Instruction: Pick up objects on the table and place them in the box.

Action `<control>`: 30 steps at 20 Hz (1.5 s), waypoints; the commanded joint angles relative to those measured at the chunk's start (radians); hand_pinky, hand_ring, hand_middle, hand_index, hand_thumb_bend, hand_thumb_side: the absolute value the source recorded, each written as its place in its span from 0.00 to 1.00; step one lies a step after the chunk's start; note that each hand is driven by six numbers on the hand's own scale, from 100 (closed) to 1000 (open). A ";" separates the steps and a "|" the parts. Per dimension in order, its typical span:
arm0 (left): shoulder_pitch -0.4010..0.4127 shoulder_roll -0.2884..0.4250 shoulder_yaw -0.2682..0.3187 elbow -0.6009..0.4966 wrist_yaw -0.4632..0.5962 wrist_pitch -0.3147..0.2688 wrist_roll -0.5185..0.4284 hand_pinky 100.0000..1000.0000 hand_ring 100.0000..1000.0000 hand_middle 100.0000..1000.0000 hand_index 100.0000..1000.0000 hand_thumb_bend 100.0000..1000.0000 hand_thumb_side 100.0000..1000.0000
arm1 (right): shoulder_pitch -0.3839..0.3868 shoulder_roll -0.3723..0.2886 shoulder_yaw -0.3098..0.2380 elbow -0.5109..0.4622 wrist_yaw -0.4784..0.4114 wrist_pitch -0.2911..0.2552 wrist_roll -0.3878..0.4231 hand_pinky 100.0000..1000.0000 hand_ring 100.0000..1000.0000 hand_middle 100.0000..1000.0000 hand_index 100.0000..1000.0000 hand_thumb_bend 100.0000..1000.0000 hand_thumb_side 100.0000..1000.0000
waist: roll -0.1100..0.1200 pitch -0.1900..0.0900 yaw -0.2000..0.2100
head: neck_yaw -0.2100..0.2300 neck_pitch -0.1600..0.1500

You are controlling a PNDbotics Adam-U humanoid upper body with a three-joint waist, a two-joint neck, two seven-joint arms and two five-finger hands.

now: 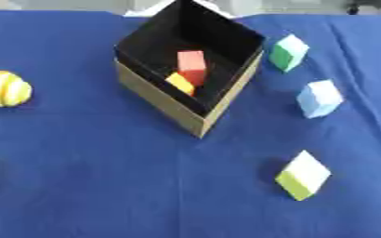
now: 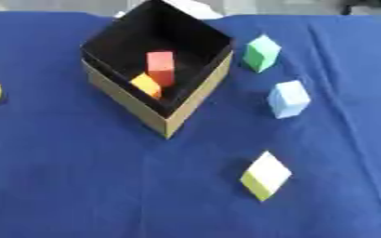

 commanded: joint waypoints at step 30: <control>0.010 0.022 0.004 -0.019 -0.003 -0.011 -0.011 0.80 0.82 0.81 0.88 0.22 0.69 | 0.357 -0.220 0.026 -0.281 -0.030 -0.067 0.158 0.88 0.90 0.84 0.88 0.07 0.09 | -0.005 -0.016 0.006 | -0.029 0.009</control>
